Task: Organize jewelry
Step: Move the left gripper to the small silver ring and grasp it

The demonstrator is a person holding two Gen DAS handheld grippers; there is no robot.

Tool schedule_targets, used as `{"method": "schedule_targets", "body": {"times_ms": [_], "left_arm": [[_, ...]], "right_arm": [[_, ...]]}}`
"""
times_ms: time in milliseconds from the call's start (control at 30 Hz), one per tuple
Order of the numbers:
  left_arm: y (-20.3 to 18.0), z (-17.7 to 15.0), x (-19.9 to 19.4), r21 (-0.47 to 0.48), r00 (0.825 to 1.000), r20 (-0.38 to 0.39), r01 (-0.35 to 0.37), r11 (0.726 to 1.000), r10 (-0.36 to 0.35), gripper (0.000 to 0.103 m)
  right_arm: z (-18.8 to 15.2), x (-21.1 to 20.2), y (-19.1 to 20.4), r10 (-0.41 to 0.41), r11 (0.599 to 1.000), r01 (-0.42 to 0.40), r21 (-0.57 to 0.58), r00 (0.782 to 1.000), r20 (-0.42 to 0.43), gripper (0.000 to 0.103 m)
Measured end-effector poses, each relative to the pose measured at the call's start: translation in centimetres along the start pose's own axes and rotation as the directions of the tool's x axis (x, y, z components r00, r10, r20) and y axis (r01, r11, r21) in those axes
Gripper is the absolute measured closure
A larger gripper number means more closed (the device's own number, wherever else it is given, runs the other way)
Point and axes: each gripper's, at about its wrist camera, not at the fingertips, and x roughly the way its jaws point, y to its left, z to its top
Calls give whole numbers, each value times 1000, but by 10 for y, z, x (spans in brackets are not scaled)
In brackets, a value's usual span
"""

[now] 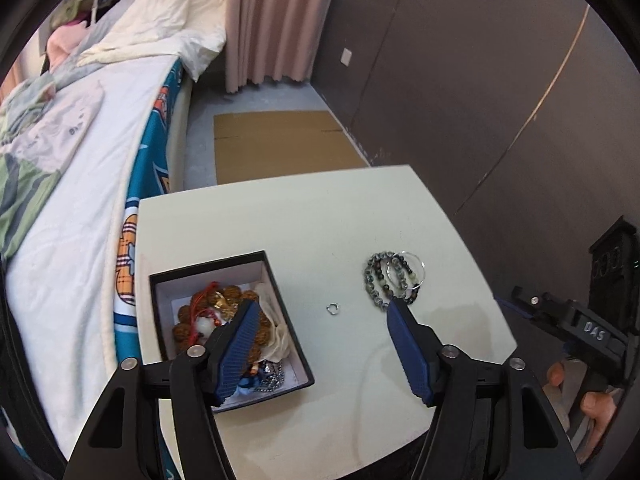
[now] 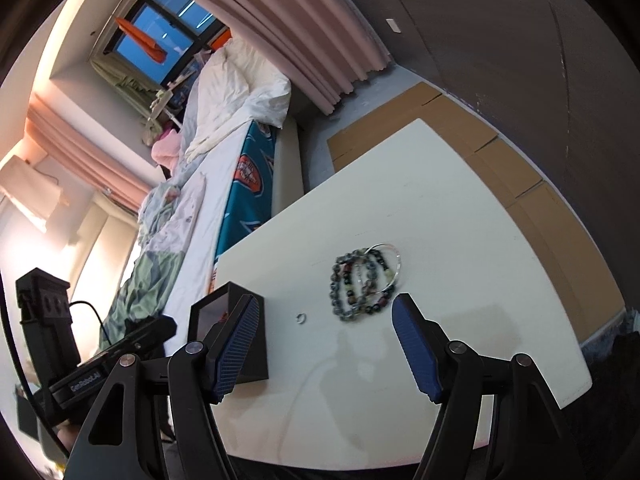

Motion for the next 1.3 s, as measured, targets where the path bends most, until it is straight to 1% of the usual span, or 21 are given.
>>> {"method": "schedule_targets", "body": {"times_ms": [133, 200, 233, 267, 400, 500, 600, 667, 767, 833, 867, 900, 933, 1133, 1233, 1300], "left_arm": [[-12, 5, 21, 30, 998, -61, -2, 1000, 4, 47], [-19, 6, 34, 51, 993, -112, -18, 999, 24, 54], [-23, 7, 42, 61, 990, -140, -28, 998, 36, 61], [-25, 7, 48, 66, 987, -156, -29, 997, 39, 63], [-33, 8, 67, 87, 978, -199, -48, 995, 64, 64], [-36, 10, 83, 87, 969, -233, -58, 995, 77, 69], [-36, 11, 98, 90, 959, -264, -82, 993, 104, 71], [-35, 12, 108, 82, 952, -286, -91, 992, 111, 74], [-35, 12, 123, 76, 942, -308, -118, 990, 136, 74], [-34, 12, 128, 73, 938, -317, -125, 989, 142, 75], [-35, 12, 131, 80, 935, -316, -140, 987, 158, 77], [-37, 12, 133, 99, 933, -309, -160, 982, 184, 77], [-38, 13, 134, 105, 932, -309, -164, 981, 189, 77], [-42, 9, 143, 122, 918, -339, -172, 977, 204, 80], [-41, 6, 148, 133, 912, -349, -179, 975, 216, 83], [-41, 6, 148, 127, 915, -342, -180, 975, 214, 84]], "right_arm": [[1, 3, -14, 17, 1000, -17, 19, 1000, 14, 33], [0, 7, -21, 20, 999, -21, 32, 1000, 18, 33], [-1, 9, -24, 23, 999, -24, 38, 1000, 16, 33], [-1, 11, -27, 25, 999, -26, 42, 1000, 14, 33], [-3, 16, -35, 24, 998, -24, 50, 1000, 3, 33], [-3, 19, -44, 27, 998, -27, 61, 1000, -3, 33], [-4, 21, -54, 24, 997, -24, 70, 1000, -8, 33], [-4, 22, -59, 28, 996, -27, 80, 1000, -10, 33], [-4, 24, -66, 26, 995, -25, 91, 1000, -15, 33], [-4, 25, -69, 27, 995, -25, 96, 999, -18, 33], [-4, 25, -70, 26, 995, -24, 96, 999, -19, 33], [-4, 26, -71, 25, 995, -23, 96, 999, -20, 33], [-4, 26, -72, 25, 995, -22, 96, 999, -21, 33], [-4, 27, -75, 18, 995, -15, 101, 999, -27, 33], [-5, 27, -75, 18, 995, -15, 100, 999, -28, 33], [-5, 27, -75, 15, 995, -12, 99, 999, -29, 33]]}}
